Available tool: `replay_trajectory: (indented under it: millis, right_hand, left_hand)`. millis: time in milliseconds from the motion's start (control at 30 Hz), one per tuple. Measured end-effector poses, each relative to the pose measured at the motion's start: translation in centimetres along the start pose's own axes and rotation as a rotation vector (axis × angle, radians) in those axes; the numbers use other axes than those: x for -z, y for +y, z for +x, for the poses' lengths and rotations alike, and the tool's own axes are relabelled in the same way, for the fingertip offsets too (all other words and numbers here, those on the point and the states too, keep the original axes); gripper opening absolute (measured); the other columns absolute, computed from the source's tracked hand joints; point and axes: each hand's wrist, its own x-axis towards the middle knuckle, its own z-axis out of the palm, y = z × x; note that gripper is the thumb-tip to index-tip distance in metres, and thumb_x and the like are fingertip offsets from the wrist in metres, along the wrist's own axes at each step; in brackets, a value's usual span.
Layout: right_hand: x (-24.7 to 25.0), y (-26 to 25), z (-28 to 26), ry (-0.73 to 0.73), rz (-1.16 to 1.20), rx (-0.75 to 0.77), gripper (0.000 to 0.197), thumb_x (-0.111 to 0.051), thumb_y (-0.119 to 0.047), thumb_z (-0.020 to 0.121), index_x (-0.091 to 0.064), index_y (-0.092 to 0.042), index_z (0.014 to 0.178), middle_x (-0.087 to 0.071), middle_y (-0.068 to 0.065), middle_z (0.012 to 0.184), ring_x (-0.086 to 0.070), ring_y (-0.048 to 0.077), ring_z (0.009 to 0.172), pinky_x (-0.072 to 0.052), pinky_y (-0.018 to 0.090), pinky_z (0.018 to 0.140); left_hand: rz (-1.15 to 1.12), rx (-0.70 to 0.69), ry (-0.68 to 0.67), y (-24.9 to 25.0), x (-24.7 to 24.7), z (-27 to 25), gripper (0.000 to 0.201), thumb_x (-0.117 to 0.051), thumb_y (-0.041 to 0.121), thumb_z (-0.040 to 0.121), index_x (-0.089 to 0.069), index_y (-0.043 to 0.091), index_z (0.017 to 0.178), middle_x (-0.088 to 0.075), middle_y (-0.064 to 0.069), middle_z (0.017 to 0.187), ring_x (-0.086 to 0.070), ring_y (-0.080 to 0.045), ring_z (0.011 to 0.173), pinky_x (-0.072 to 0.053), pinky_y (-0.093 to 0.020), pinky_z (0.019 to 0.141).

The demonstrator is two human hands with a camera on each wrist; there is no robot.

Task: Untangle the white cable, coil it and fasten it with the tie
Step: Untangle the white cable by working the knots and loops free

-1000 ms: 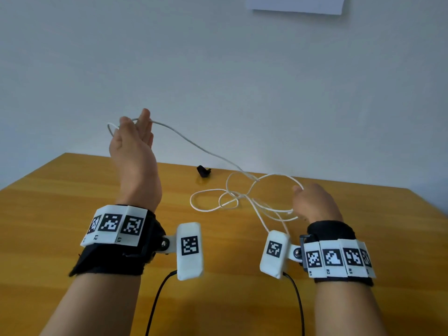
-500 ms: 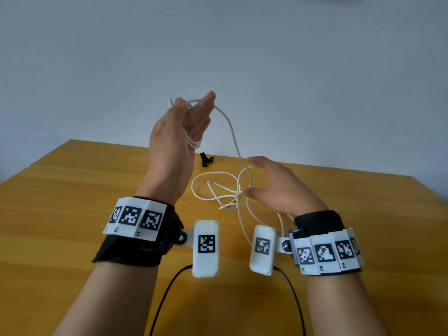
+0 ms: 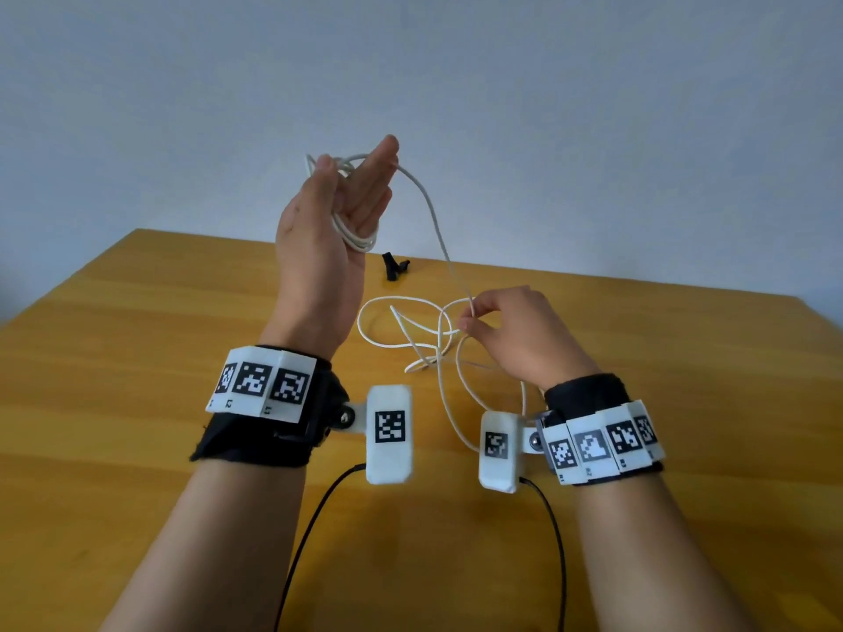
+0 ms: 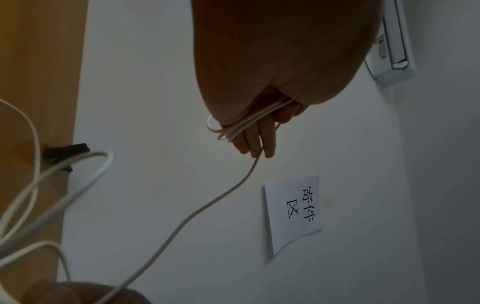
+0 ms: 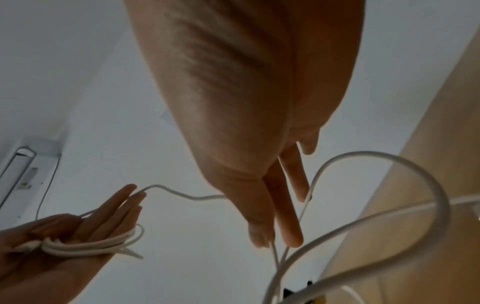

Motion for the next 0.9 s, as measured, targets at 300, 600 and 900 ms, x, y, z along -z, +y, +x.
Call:
replay_trajectory:
  millis: [300, 600, 900]
  right_hand:
    - [3.2, 2.9, -0.6, 0.3, -0.212, -0.152, 0.017, -0.065, -0.032, 0.092, -0.073, -0.018, 0.085, -0.075, 0.002, 0.081, -0.067, 0.027, 0.081, -0.05, 0.045, 0.094]
    - [5.3, 2.8, 0.2, 0.027, -0.16, -0.207, 0.041, -0.066, -0.024, 0.094, -0.058, -0.023, 0.134, -0.058, 0.004, 0.137, -0.054, 0.027, 0.127, -0.041, 0.042, 0.111]
    - [2.5, 0.5, 1.0, 0.023, 0.228, 0.004, 0.028, -0.063, -0.029, 0.1, -0.064, -0.028, 0.128, -0.071, -0.015, 0.122, -0.062, -0.003, 0.116, -0.047, 0.022, 0.098]
  left_hand:
    - [0.03, -0.032, 0.133, 0.4, 2.6, 1.1, 0.033, -0.027, 0.025, 0.113, -0.054, 0.006, 0.113, -0.071, -0.015, 0.131, -0.064, -0.019, 0.128, -0.045, -0.031, 0.114]
    - [0.413, 0.0, -0.055, -2.1, 1.1, 0.3, 0.058, -0.031, 0.031, 0.112, -0.08, 0.033, 0.082, -0.077, -0.007, 0.118, -0.062, -0.024, 0.101, -0.047, -0.047, 0.099]
    - [0.303, 0.173, -0.052, -3.5, 0.2, 0.0, 0.034, -0.037, 0.026, 0.112, -0.051, 0.012, 0.085, -0.08, -0.01, 0.09, -0.068, -0.021, 0.073, -0.056, -0.032, 0.074]
